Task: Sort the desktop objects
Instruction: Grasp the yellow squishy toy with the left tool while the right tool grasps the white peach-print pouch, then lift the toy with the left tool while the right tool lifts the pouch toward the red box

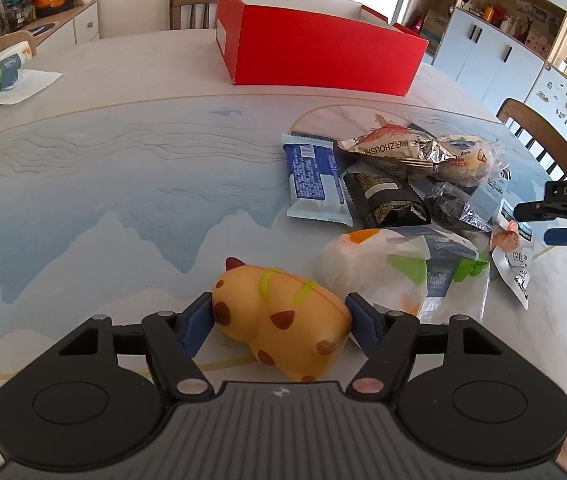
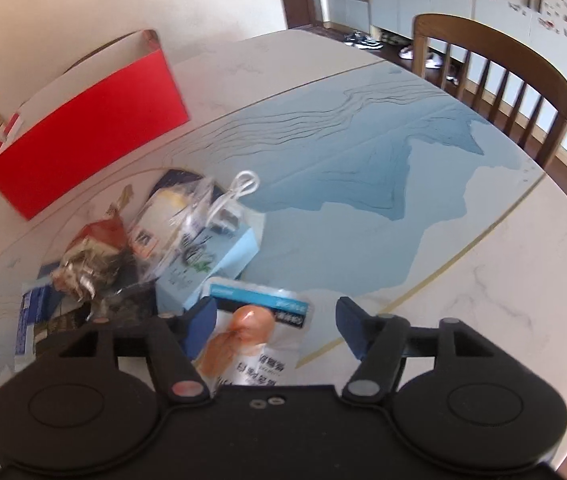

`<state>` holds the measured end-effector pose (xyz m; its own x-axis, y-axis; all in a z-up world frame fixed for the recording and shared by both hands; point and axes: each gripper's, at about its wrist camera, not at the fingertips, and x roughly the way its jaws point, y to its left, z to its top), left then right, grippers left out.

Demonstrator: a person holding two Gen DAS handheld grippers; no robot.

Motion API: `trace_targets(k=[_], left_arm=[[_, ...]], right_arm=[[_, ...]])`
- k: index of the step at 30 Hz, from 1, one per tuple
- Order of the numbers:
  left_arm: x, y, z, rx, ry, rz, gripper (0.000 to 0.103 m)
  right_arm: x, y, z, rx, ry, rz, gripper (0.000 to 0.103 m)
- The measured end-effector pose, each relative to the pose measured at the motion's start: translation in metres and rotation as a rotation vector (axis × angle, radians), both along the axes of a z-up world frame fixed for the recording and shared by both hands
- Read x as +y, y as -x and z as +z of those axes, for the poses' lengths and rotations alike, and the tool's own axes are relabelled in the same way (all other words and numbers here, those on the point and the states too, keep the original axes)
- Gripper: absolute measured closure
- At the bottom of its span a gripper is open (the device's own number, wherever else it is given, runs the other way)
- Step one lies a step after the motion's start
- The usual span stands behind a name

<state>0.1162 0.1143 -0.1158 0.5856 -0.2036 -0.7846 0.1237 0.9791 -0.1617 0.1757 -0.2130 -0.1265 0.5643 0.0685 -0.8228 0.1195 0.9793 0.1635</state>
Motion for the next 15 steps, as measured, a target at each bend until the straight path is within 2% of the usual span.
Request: trace_targets(k=[5,15], left_arm=[[0.001,0.001,0.000,-0.002,0.000,-0.008,0.033],[0.003,0.001,-0.001,-0.003,0.007,-0.024,0.033]], right_arm=[[0.017,-0.002,-0.012,0.050,0.048,0.046,0.036],[0.032,-0.011,-0.020,0.057,0.097,0.039,0.032]])
